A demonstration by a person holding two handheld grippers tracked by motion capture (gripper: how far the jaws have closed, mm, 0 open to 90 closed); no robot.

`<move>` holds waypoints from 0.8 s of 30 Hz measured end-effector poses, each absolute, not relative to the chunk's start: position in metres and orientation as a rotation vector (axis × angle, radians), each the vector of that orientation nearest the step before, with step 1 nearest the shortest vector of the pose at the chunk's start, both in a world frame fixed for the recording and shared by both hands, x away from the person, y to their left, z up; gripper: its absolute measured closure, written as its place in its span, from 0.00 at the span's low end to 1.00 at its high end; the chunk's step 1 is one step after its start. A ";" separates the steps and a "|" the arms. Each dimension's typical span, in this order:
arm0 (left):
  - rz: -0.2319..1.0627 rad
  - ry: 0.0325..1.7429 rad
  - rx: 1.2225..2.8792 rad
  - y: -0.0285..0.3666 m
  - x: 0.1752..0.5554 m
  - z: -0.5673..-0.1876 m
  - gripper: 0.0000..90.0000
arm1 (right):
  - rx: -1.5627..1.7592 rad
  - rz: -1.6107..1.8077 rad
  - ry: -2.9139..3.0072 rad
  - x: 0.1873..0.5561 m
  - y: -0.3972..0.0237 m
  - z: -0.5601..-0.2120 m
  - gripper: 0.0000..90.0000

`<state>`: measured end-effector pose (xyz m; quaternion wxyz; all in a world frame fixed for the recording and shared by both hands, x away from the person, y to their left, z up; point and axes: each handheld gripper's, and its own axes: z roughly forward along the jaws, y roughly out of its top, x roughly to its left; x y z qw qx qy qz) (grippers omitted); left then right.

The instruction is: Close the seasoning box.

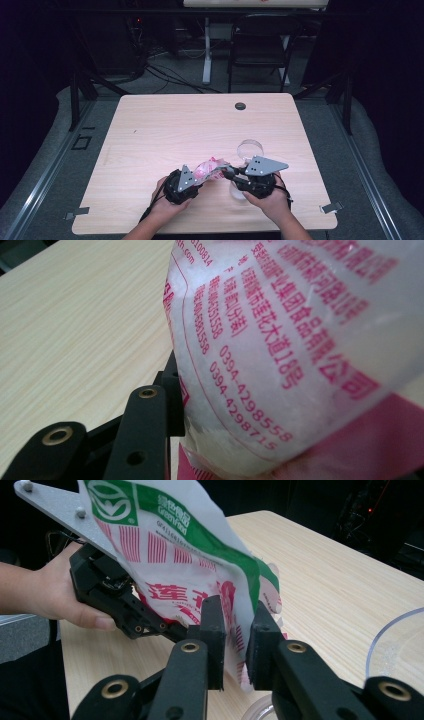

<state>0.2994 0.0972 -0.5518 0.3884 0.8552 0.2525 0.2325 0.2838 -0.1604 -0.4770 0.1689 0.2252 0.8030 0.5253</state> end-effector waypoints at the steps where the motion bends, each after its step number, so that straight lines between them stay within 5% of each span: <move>1: 0.604 0.641 2.177 0.097 0.299 -0.551 0.67 | 0.636 1.489 2.283 0.283 -0.160 -0.477 0.86; 24: 0.698 0.577 2.181 0.092 0.306 -0.540 0.67 | 0.646 1.385 2.241 0.273 -0.177 -0.468 0.80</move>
